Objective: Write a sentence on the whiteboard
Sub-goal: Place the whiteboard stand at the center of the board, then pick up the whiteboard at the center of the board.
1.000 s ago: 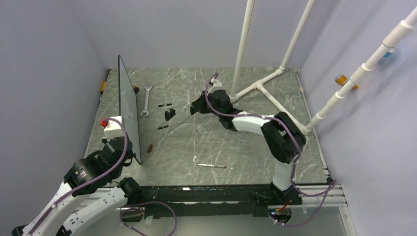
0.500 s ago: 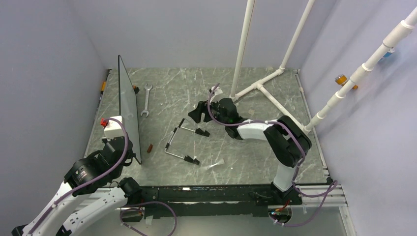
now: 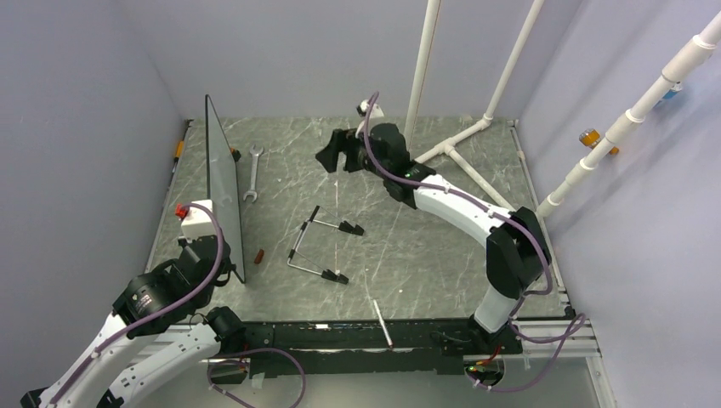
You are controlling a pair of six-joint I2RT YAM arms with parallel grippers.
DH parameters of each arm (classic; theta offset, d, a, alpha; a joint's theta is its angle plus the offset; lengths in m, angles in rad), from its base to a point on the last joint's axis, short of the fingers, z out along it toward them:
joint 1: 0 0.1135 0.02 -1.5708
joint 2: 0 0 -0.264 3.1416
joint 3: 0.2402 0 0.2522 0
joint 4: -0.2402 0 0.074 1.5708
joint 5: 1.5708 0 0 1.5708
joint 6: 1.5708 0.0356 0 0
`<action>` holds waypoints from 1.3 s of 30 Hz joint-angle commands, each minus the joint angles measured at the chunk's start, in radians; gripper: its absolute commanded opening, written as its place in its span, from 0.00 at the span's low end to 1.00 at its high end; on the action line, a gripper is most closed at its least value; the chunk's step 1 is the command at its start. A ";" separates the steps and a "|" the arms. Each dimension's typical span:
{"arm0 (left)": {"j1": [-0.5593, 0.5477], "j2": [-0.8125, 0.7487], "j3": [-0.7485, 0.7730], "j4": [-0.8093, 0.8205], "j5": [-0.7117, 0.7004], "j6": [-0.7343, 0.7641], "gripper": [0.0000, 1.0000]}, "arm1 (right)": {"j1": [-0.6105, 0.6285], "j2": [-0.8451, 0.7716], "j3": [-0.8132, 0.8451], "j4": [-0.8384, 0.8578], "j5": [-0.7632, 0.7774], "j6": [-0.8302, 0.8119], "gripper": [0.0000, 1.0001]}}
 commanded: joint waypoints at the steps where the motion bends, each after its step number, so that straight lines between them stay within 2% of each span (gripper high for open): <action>1: -0.003 0.011 -0.046 0.069 0.110 -0.024 0.00 | 0.020 0.040 0.179 -0.220 -0.007 0.102 0.90; 10: -0.002 0.006 -0.068 0.170 0.185 0.055 0.00 | 0.130 0.268 0.632 -0.483 -0.070 0.138 0.94; 15: -0.002 0.020 -0.074 0.175 0.187 0.067 0.00 | 0.173 0.418 0.886 -0.563 -0.143 0.161 0.95; 21: -0.003 0.015 -0.086 0.213 0.224 0.096 0.00 | 0.203 0.458 0.942 -0.539 -0.145 0.227 0.99; 25: -0.002 0.021 -0.092 0.242 0.253 0.124 0.00 | 0.217 0.469 0.989 -0.601 -0.098 0.245 1.00; 33: -0.003 0.042 -0.102 0.278 0.295 0.156 0.00 | 0.236 0.405 0.889 -0.516 -0.068 0.279 1.00; 39: -0.004 0.046 -0.109 0.299 0.317 0.172 0.00 | 0.250 0.467 1.004 -0.594 -0.046 0.279 1.00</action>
